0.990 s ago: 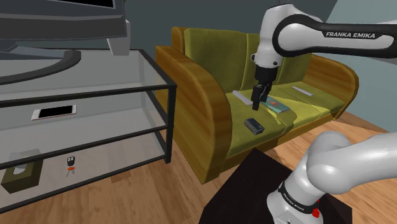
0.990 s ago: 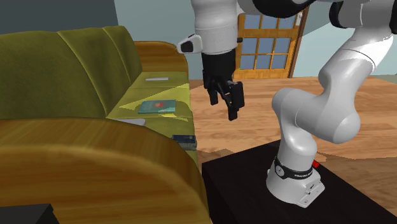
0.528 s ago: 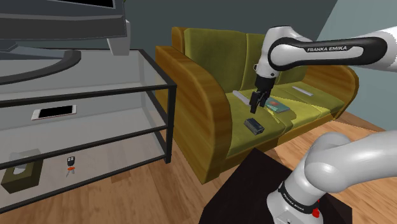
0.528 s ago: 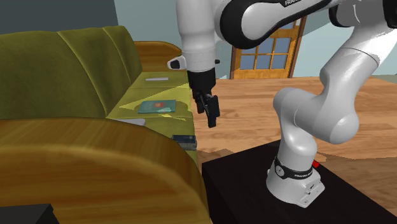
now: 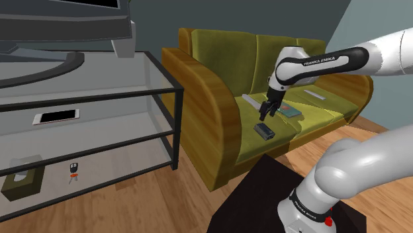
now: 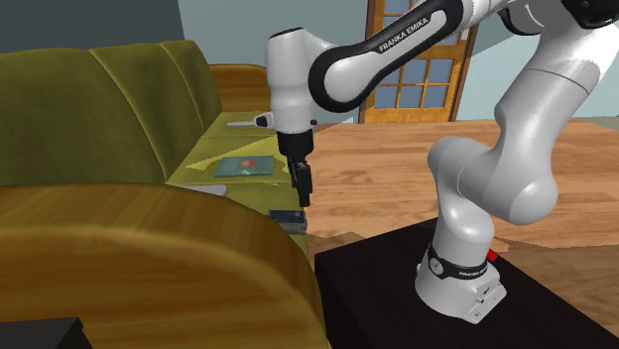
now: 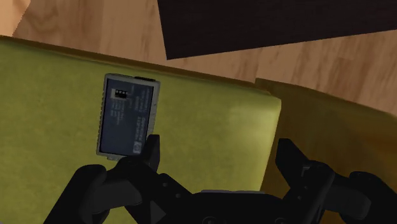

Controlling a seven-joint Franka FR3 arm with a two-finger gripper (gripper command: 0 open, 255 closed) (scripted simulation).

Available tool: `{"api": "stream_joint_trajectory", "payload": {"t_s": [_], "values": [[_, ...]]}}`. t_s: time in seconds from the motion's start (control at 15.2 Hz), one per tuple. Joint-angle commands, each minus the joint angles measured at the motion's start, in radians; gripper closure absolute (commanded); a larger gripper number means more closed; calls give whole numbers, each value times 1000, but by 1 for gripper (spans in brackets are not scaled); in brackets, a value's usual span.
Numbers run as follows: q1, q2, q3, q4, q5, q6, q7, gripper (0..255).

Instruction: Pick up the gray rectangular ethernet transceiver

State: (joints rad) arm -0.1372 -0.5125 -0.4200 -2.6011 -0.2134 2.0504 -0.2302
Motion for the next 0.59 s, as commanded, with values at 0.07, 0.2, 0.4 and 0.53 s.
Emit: {"api": "stream_joint_trajectory", "payload": {"t_s": [0.07, 0.2, 0.4, 0.53], "values": [[-10, 85, -71, 6, 16, 105, -44, 0], [-10, 152, -122, 16, 42, 174, -84, 0], [4, 263, -200, 42, 114, 272, -162, 0], [19, 347, -251, 66, 192, 330, -233, 0]]}}
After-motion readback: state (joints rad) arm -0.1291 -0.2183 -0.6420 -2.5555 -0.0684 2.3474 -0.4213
